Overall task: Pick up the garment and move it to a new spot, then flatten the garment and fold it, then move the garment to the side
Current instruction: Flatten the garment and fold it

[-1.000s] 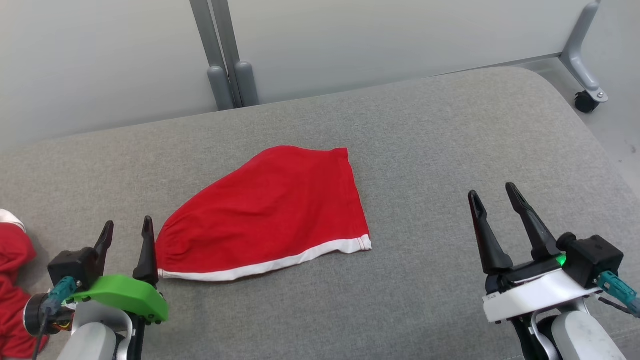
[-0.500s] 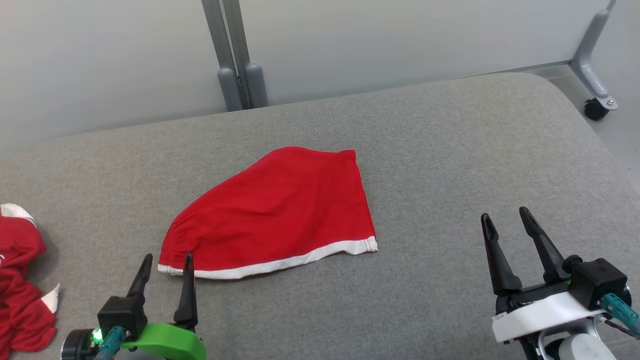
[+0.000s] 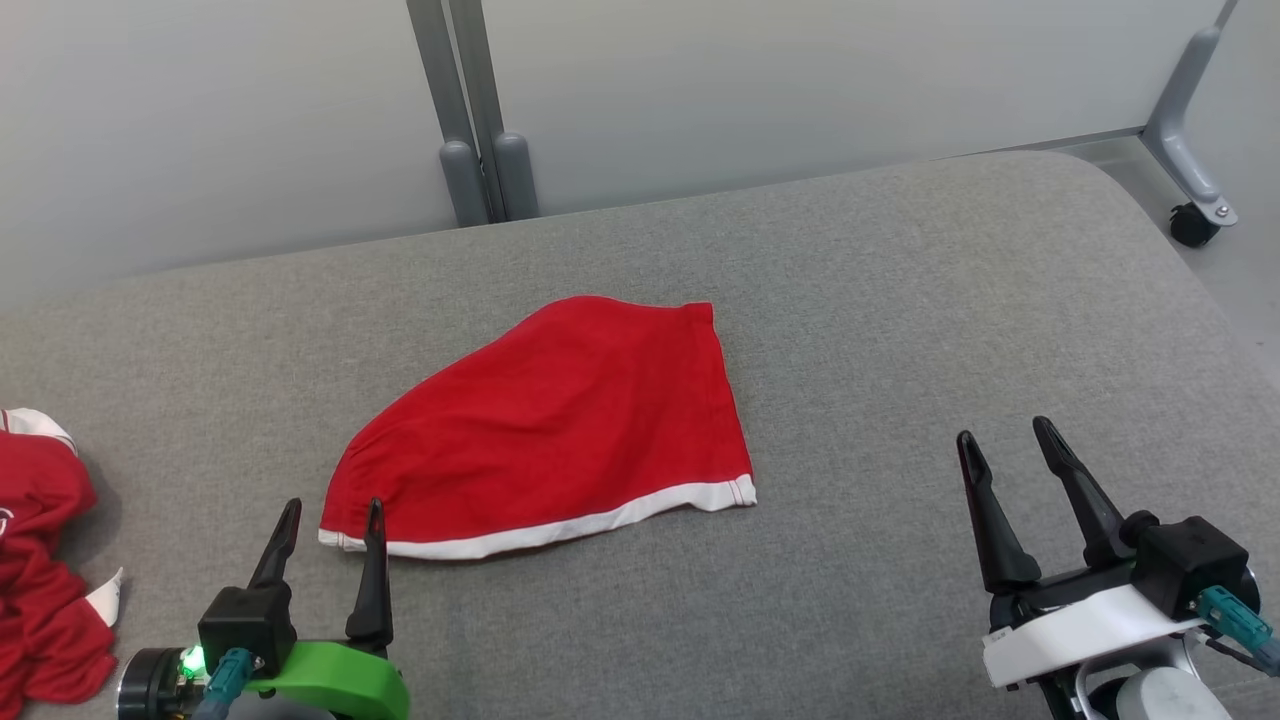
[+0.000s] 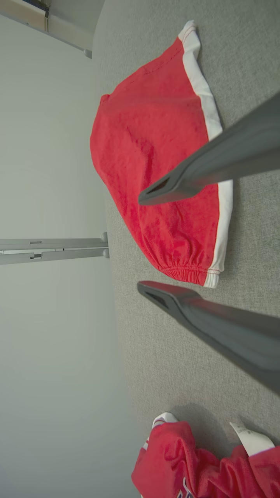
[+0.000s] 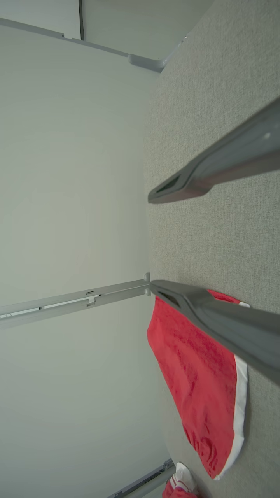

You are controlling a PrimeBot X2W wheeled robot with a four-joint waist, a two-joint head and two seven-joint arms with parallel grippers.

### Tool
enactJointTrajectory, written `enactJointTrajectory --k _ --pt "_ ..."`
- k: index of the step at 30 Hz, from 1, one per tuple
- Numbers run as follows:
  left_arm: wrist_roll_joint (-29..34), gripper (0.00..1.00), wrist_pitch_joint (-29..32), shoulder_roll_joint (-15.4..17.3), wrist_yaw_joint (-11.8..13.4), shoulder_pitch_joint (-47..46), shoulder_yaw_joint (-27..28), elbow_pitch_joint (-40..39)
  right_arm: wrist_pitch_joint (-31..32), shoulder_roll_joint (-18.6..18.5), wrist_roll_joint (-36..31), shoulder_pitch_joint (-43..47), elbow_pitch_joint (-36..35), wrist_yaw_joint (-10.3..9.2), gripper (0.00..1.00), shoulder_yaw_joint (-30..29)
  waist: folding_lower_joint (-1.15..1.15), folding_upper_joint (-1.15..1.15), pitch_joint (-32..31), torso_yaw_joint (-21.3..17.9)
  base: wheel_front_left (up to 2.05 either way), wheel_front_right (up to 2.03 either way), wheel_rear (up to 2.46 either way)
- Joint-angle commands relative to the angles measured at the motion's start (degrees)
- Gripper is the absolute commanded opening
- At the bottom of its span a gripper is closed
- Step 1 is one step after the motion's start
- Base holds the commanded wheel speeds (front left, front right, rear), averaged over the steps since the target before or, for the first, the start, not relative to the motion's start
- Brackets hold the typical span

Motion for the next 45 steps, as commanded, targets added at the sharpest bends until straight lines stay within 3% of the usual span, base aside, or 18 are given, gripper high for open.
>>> enactJointTrajectory --k 1,16,23,32,45 --pt "0.45 1.0 -0.03 -0.06 -0.2 -0.39 0.43 -0.2 -0.19 -0.16 -0.32 -0.3 0.12 0.0 1.0 0.06 0.0 0.0 0.09 0.06 0.0 0.0 0.0" --pt "-0.08 1.0 0.55 -0.58 -1.99 -1.82 1.78 1.22 -0.19 0.02 0.14 -1.79 2.32 0.0 1.0 1.9 0.0 0.0 1.5 2.33 0.0 0.0 0.0" --pt "-2.33 1.0 9.11 1.33 -5.42 -6.68 0.75 3.43 0.4 -1.0 3.05 -8.52 12.27 0.0 1.0 8.28 0.0 0.0 5.8 5.46 0.0 0.0 0.0" --pt "-4.32 1.0 20.95 4.11 -8.73 -12.02 -1.17 5.19 9.4 -2.6 10.31 -19.3 26.2 0.0 1.0 19.56 0.0 0.0 10.42 8.18 0.0 0.0 0.0" --pt "-6.52 1.0 28.98 6.13 -11.42 -16.18 -3.81 3.96 11.67 -2.06 16.98 -27.0 34.85 0.0 1.0 28.44 0.0 0.0 13.83 8.88 0.0 0.0 0.0"
